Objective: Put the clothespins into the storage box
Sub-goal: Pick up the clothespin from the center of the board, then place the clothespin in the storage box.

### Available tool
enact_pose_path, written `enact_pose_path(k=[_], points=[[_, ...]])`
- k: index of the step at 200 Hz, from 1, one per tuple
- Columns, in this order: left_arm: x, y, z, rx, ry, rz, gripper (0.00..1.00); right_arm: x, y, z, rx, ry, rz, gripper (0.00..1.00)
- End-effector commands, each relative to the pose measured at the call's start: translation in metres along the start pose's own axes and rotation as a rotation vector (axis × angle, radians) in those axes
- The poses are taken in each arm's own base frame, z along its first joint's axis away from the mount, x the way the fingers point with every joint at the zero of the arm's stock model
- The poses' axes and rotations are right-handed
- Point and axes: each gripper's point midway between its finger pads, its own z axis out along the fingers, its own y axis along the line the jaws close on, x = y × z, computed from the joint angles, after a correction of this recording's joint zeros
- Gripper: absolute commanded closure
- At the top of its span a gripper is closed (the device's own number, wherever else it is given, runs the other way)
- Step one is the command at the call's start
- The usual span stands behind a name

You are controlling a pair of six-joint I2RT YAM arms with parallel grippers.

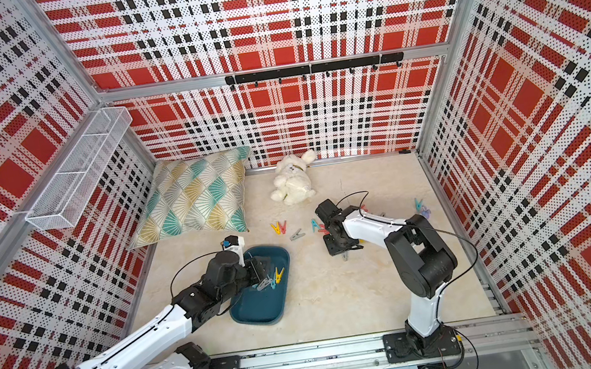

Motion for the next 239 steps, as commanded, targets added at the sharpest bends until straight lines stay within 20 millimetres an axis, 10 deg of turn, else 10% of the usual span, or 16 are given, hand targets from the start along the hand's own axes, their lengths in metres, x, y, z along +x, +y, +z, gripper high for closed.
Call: enact_pose_path(k=[1, 97, 239], points=[[-0.005, -0.022, 0.001, 0.135, -0.017, -0.023, 0.53, -0.024, 0.027, -0.03, -0.158, -0.084, 0.057, 0.99], [0.005, -0.055, 0.021, 0.273, 0.03, -0.032, 0.52, -0.055, 0.102, -0.094, -0.579, -0.162, 0.141, 1.0], [-0.001, -0.076, 0.024, 0.351, 0.026, -0.058, 0.54, -0.057, 0.182, -0.115, -0.748, -0.135, 0.087, 1.0]])
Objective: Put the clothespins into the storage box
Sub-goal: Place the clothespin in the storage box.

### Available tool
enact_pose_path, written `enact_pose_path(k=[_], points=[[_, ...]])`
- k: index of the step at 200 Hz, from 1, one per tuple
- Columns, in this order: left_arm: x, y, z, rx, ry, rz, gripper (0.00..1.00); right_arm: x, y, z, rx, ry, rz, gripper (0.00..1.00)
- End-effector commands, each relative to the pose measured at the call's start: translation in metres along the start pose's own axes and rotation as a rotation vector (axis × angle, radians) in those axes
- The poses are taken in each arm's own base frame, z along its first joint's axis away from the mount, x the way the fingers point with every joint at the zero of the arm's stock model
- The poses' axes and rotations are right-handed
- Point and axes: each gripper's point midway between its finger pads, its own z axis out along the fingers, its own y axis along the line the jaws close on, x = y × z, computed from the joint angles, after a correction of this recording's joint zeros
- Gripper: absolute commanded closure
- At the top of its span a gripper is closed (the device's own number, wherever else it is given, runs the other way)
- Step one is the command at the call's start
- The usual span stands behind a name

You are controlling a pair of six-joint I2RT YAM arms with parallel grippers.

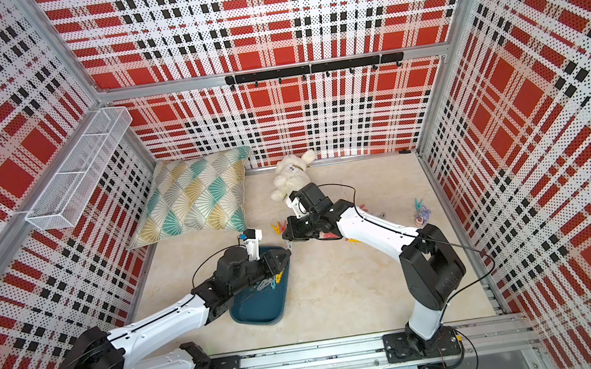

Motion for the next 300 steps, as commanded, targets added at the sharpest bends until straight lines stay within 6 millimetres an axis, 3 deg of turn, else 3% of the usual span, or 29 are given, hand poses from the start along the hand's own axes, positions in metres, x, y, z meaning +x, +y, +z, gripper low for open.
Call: enact_pose_path(k=[1, 61, 167, 199, 245, 300], points=[[-0.013, -0.021, -0.001, 0.073, -0.033, 0.004, 0.54, 0.0, 0.016, 0.008, -0.041, 0.006, -0.006, 1.0], [-0.023, -0.012, -0.011, 0.09, -0.082, -0.046, 0.56, 0.005, 0.024, 0.007, -0.055, 0.008, -0.009, 1.0], [-0.021, -0.006, -0.016, 0.106, -0.08, -0.073, 0.79, 0.008, 0.032, 0.009, -0.095, 0.012, -0.001, 1.0], [-0.02, -0.007, -0.016, 0.113, -0.077, -0.074, 0.87, 0.005, 0.032, 0.006, -0.084, -0.002, -0.002, 0.88], [-0.016, -0.003, -0.017, 0.109, -0.069, -0.08, 0.91, -0.004, 0.028, 0.002, -0.035, -0.043, -0.022, 0.69], [-0.01, 0.018, -0.027, 0.052, -0.075, -0.103, 0.92, -0.023, 0.011, -0.017, 0.103, -0.109, -0.079, 0.61]])
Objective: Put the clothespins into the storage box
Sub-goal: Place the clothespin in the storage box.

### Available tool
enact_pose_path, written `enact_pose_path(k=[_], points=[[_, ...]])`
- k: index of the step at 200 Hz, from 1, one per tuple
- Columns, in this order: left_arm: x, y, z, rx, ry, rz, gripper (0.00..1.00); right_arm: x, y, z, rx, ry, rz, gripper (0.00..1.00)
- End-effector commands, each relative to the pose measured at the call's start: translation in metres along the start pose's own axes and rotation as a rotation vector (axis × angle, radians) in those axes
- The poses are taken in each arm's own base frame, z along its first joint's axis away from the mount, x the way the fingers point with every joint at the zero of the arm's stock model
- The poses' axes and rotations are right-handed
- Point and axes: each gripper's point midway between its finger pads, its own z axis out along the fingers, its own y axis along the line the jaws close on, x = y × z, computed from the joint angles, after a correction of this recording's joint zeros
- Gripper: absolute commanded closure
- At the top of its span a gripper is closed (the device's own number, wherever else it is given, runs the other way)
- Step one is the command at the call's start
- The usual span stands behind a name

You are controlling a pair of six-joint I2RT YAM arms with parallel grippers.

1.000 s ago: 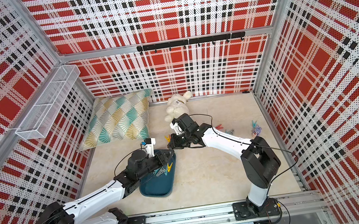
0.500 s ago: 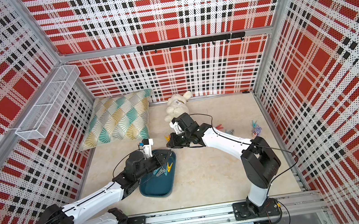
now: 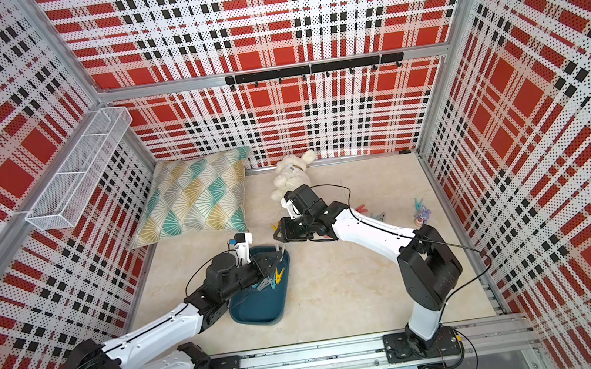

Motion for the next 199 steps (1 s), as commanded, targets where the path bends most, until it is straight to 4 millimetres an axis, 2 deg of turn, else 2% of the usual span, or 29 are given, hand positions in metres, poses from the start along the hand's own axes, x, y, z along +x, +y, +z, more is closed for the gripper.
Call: enact_pose_path(k=[1, 32, 53, 87, 130, 171, 188, 199], points=[[-0.003, 0.007, -0.007, -0.023, -0.016, 0.002, 0.92, -0.017, -0.005, -0.019, 0.078, -0.065, -0.055, 0.61], [-0.002, 0.031, -0.013, -0.162, -0.012, 0.033, 0.91, -0.029, -0.037, -0.033, 0.206, -0.106, -0.065, 0.57], [0.0, 0.049, -0.018, -0.268, 0.0, 0.059, 0.9, -0.037, -0.068, -0.041, 0.293, -0.128, -0.048, 0.55], [0.001, 0.072, -0.024, -0.414, 0.015, 0.096, 0.89, -0.047, -0.109, -0.045, 0.456, -0.122, -0.081, 0.56], [0.004, 0.086, -0.027, -0.549, 0.022, 0.16, 0.88, -0.048, -0.142, -0.017, 0.547, -0.033, -0.096, 0.61], [0.006, 0.093, -0.026, -0.649, 0.028, 0.217, 0.87, -0.047, -0.159, 0.01, 0.58, 0.021, -0.087, 0.62], [0.005, 0.095, -0.029, -0.676, 0.018, 0.229, 0.83, -0.046, -0.165, 0.017, 0.591, 0.038, -0.085, 0.62], [0.003, 0.096, -0.032, -0.69, 0.007, 0.231, 0.78, -0.045, -0.168, 0.021, 0.594, 0.048, -0.085, 0.62]])
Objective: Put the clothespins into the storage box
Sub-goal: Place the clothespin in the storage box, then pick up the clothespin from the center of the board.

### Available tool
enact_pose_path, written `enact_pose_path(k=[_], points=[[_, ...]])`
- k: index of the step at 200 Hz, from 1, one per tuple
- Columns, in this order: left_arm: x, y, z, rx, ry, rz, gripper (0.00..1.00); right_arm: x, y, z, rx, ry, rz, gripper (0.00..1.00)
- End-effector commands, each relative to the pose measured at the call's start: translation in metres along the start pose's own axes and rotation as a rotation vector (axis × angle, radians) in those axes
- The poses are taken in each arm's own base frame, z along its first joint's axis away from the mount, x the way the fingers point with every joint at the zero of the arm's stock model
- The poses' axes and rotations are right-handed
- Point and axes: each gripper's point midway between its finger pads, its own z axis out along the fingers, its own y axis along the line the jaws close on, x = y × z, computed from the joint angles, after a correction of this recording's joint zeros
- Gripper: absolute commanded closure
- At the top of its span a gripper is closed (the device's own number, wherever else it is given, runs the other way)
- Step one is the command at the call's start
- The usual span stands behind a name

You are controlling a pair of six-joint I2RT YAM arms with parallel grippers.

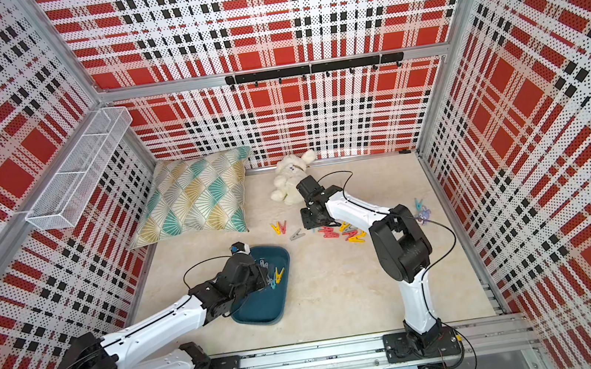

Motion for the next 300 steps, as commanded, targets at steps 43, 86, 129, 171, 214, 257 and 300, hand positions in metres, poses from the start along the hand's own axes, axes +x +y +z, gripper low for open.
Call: enact_pose_path(k=[43, 86, 129, 171, 214, 257, 300], points=[[-0.018, 0.007, -0.013, -0.061, -0.077, 0.014, 0.59, 0.003, -0.004, 0.022, 0.036, 0.033, -0.017, 0.68], [-0.025, 0.002, -0.018, -0.034, -0.092, 0.002, 0.59, 0.006, -0.006, 0.037, 0.051, 0.058, -0.022, 0.7], [-0.028, 0.002, -0.021, -0.018, -0.096, -0.004, 0.59, 0.007, -0.011, 0.048, 0.087, 0.068, -0.031, 0.7], [-0.029, 0.002, -0.022, -0.007, -0.096, -0.011, 0.59, 0.007, -0.012, 0.057, 0.094, 0.077, -0.032, 0.74], [-0.032, 0.0, -0.023, 0.009, -0.102, -0.02, 0.59, 0.009, -0.011, 0.059, 0.087, 0.082, -0.033, 0.85], [-0.042, -0.013, -0.025, 0.079, -0.114, -0.047, 0.58, 0.009, -0.006, 0.044, 0.045, 0.062, -0.026, 0.96], [-0.061, -0.031, -0.032, 0.168, -0.145, -0.08, 0.58, 0.009, 0.007, 0.02, -0.024, 0.035, -0.028, 1.0]])
